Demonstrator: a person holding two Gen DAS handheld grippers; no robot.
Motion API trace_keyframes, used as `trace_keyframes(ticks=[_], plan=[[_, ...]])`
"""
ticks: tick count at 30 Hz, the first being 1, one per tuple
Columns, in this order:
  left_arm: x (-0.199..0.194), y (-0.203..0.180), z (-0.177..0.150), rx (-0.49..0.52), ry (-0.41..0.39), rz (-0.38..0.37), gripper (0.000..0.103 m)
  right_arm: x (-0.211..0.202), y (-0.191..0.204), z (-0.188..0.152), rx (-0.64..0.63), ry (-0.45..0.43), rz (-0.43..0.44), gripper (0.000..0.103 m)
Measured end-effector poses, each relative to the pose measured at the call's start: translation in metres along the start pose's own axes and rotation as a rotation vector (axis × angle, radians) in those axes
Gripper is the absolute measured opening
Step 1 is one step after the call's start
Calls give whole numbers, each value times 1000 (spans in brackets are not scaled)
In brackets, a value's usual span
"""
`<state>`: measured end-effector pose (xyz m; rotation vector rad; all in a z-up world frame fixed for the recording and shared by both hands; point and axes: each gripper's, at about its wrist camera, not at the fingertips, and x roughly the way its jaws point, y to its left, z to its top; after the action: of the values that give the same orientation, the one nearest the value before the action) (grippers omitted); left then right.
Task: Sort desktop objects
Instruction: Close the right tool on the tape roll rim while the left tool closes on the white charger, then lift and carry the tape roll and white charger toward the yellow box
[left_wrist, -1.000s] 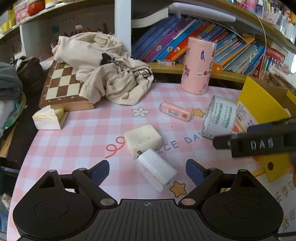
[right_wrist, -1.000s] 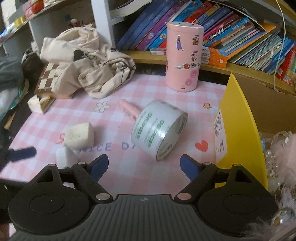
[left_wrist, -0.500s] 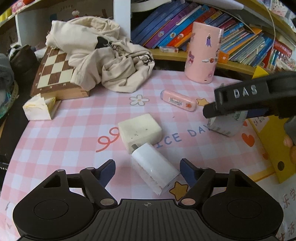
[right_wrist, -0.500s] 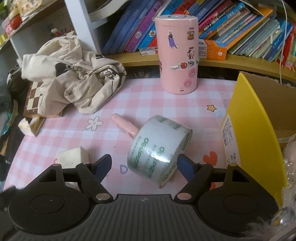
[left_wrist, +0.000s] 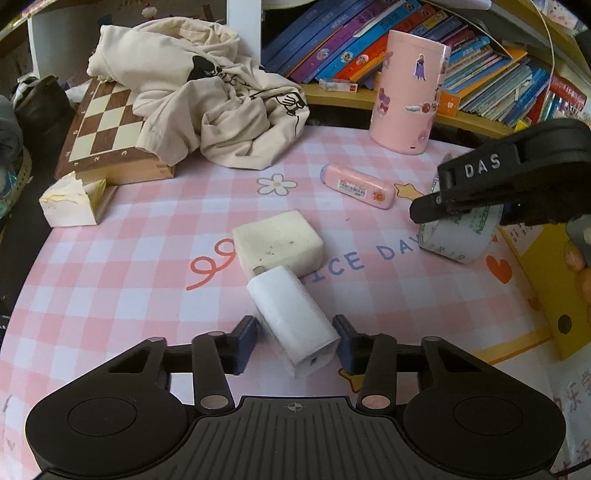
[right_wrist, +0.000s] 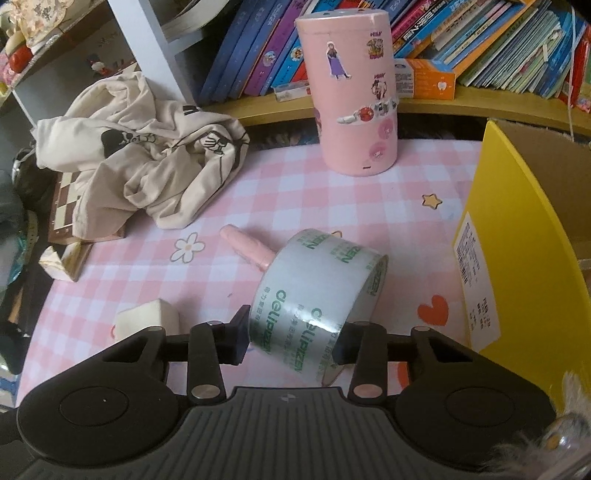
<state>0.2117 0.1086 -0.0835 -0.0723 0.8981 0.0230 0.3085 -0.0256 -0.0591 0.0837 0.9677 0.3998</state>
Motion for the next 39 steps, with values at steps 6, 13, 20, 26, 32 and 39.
trace_keyframes(ticks=[6,13,20,26,32,39], plan=[[-7,7,-5,-23,4,-3,29,-13,7,-6,-42,-6,54,32],[-22,14,-9,-40,-6,-3,25,-25,9,-16,-56,17,122,7],[-35,15,-15,-52,-16,-8,25,-38,11,-25,-73,21,137,5],[-49,15,-15,-61,-43,-19,25,-45,13,-34,-90,52,154,5],[-63,15,-19,-66,-62,-29,25,-55,14,-51,-134,78,152,5],[-79,16,-25,-65,-80,-35,25,-65,11,-66,-132,90,155,5]])
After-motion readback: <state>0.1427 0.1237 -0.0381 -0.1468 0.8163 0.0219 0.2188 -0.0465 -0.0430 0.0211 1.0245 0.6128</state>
